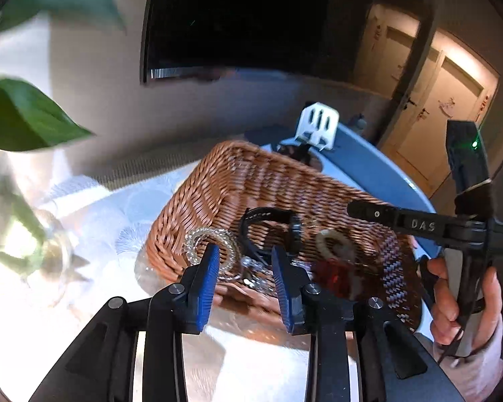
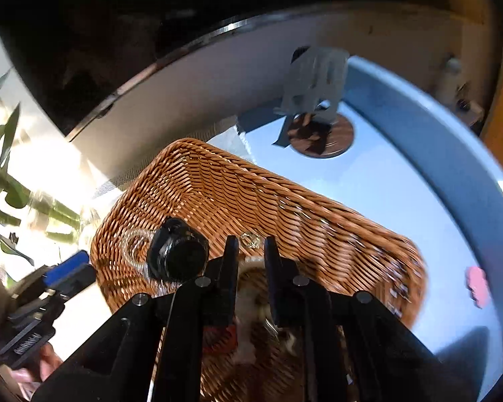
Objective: Organize jewelry
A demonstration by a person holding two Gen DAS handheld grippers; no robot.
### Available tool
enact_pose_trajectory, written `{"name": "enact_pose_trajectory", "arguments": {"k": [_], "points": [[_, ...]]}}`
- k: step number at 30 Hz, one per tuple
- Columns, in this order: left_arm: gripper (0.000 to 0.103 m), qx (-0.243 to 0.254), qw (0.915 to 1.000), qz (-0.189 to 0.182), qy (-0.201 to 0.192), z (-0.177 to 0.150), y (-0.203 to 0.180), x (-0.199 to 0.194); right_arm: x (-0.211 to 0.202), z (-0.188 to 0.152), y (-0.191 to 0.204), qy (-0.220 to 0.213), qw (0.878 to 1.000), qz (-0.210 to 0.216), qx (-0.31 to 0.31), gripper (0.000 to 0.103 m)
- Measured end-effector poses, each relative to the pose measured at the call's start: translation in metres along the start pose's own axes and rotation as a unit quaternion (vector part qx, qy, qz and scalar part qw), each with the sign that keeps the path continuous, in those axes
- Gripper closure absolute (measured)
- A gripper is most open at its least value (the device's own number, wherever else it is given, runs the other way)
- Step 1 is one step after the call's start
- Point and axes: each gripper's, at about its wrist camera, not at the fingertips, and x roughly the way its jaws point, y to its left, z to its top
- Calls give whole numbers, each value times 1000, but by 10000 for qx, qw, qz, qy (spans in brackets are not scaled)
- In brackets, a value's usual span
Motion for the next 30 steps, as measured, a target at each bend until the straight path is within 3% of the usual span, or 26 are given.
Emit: {"name": "enact_pose_trajectory", "arguments": {"k": [3, 5, 7, 10, 17, 19, 23, 30], "points": [[70, 174, 9995, 111, -227, -6, -16, -34, -32, -14, 2, -257, 9995, 198, 18, 83], [70, 330, 9981, 265, -453, -13, -29, -62, -56, -28, 5, -547, 9983, 206, -30, 70], [66, 593, 9928, 704, -767, -28, -49, -91, -77, -50, 7, -892, 9959, 142, -27, 52], [43, 695, 9888, 943, -929, -60, -76, -119, -93, -85, 8, -1032, 9946, 24, 126, 51], [42, 626, 9868, 1126, -981, -117, -106, -153, -119, -140, 28, -812, 9960, -305, 214, 51], [42, 508, 9884, 1052, -972, -127, -105, -161, -126, -148, 38, -763, 9963, -387, 127, 51], [42, 383, 9853, 1333, -995, -145, -102, -172, -141, -165, 59, -797, 9950, -593, -118, 51], [42, -60, 9890, 1177, -897, -160, -84, -173, -147, -188, 80, -829, 9915, -875, -485, 51]]}}
